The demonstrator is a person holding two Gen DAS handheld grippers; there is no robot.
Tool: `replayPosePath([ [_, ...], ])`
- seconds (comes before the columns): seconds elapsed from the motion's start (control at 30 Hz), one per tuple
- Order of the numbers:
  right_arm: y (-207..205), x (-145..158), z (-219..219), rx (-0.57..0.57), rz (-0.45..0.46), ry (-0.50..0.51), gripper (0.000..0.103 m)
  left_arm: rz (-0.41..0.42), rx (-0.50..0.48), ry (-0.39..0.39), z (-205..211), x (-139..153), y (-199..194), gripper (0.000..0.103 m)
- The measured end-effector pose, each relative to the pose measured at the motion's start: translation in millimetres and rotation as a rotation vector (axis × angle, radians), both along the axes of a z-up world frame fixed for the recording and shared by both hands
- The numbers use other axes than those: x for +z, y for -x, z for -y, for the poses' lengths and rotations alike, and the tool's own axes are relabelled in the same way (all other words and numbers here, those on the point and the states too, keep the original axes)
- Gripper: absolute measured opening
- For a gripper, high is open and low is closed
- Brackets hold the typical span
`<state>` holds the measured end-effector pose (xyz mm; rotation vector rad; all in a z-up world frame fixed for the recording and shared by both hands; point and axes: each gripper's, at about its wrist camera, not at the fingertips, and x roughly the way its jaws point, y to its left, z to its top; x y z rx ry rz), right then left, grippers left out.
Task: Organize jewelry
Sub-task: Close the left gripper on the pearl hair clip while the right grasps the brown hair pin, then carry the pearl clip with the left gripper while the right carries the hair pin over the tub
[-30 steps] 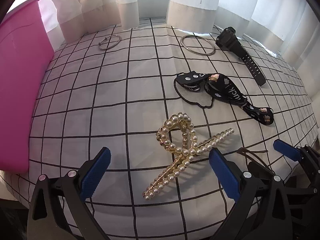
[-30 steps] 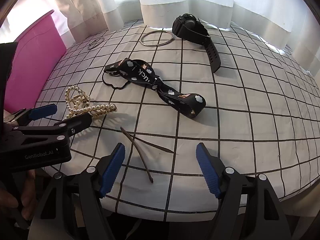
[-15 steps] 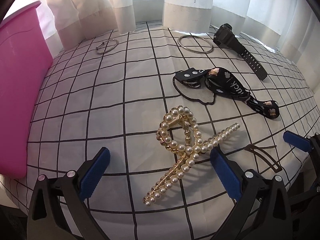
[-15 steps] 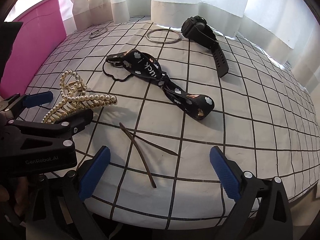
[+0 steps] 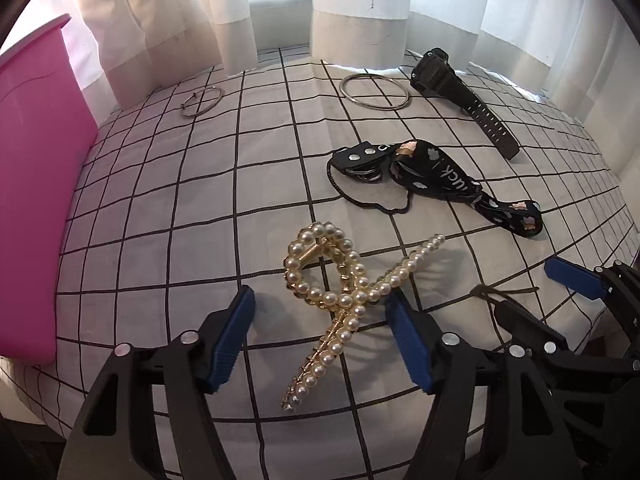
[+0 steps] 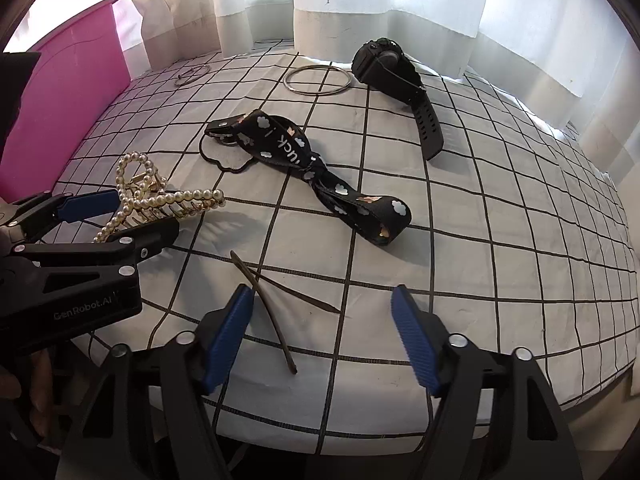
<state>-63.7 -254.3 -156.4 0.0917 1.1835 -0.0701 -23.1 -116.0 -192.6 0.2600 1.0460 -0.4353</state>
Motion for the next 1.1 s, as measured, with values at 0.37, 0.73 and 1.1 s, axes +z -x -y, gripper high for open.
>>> replayPosePath([
  [0.37,5,5,13,-0.046,0.034,-0.043,0.012,-0.021,0.004,0.029,-4,4,-1,0.043],
  [0.73,4,26,5,-0.022,0.08,-0.065,0.012,-0.006,0.052,0.055,-29,28,-1,0.043],
  [1.1,-21,75,-8,0.035,0.185,-0.053,0.012,0.096,0.098,0.114,-50,95,-4,0.043],
])
